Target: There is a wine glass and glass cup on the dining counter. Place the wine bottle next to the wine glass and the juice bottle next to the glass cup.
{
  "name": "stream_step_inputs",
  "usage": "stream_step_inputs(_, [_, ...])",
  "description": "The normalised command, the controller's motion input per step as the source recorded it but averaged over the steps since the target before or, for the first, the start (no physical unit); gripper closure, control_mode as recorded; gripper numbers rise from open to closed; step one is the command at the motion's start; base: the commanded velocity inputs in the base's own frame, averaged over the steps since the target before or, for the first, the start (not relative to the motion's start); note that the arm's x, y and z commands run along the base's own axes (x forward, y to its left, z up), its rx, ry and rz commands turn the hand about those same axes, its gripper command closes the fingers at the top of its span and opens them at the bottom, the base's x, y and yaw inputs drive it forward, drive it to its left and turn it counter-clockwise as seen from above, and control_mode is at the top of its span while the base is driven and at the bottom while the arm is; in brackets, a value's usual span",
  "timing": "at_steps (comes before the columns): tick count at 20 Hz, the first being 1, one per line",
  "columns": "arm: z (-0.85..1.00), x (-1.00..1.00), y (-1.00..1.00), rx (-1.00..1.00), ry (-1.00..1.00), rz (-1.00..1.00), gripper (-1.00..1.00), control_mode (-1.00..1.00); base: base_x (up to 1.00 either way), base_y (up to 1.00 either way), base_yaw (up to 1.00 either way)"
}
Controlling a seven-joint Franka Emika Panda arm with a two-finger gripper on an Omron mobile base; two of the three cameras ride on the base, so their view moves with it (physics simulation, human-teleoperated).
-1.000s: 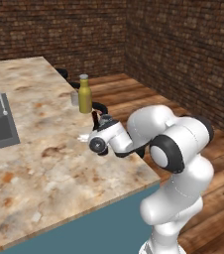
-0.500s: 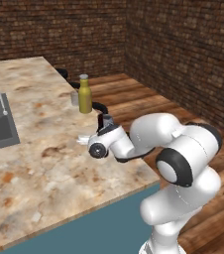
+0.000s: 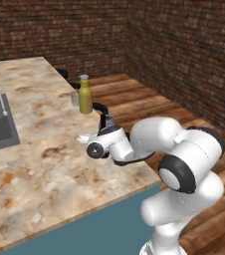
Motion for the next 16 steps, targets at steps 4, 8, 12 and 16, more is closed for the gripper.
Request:
stream_step_inputs(4, [-0.3, -0.15, -0.04, 0.17, -0.09, -0.12, -1.0, -1.0, 0.0, 0.0, 0.0])
stream_step_inputs(8, [-0.28, -0.19, -0.01, 0.13, -0.07, -0.12, -1.0, -1.0, 0.0, 0.0, 0.0])
stream_step_inputs(12, [-0.26, -0.25, 0.0, 0.11, -0.07, -0.12, -1.0, -1.0, 0.0, 0.0, 0.0])
stream_step_inputs(16, [-0.18, -0.43, 0.0, 0.1, -0.08, -0.12, -1.0, -1.0, 0.0, 0.0, 0.0])
